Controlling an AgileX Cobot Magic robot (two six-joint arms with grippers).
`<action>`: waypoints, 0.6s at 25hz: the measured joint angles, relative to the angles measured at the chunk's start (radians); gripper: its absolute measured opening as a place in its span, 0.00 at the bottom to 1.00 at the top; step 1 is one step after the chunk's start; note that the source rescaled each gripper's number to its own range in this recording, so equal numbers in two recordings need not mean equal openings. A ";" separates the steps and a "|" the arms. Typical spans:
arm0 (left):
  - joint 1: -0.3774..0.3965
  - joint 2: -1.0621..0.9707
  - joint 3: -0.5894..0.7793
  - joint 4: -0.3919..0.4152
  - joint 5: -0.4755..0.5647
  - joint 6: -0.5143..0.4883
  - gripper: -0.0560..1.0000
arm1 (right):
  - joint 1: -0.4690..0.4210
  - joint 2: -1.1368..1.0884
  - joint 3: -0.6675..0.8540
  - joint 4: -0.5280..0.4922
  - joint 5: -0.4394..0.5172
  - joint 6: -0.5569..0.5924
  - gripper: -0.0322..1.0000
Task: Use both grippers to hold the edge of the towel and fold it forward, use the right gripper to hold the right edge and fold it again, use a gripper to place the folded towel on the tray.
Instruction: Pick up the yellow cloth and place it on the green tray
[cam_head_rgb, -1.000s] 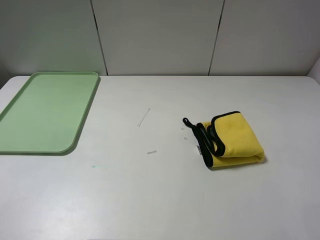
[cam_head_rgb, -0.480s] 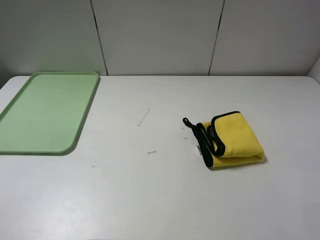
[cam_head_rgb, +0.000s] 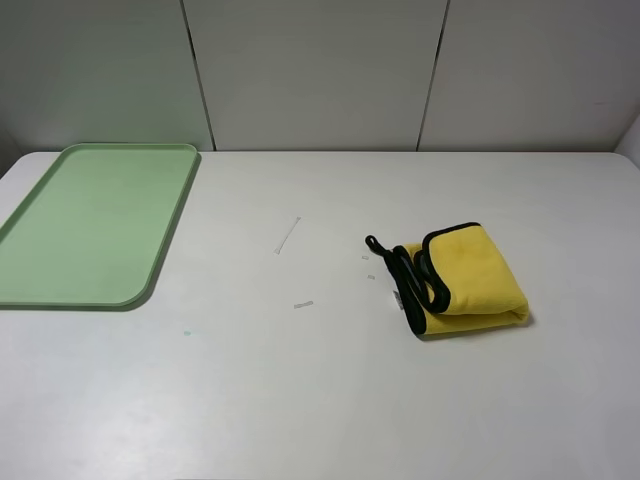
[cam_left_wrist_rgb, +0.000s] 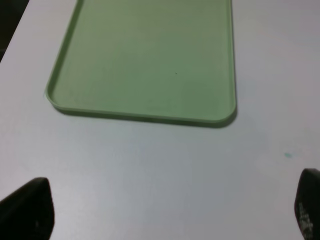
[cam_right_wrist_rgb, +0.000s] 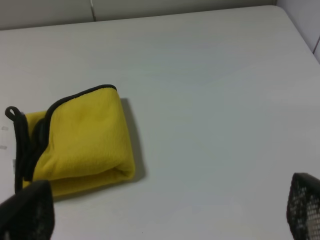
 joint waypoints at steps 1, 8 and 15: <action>0.000 0.000 0.000 0.001 0.000 0.000 0.96 | 0.000 0.000 0.000 0.000 0.000 0.000 1.00; 0.000 0.000 0.000 0.007 0.000 0.000 0.96 | 0.000 0.000 0.000 0.001 -0.001 0.000 1.00; 0.000 0.016 -0.008 0.007 0.007 0.000 0.95 | 0.000 0.000 0.000 0.001 -0.002 0.000 1.00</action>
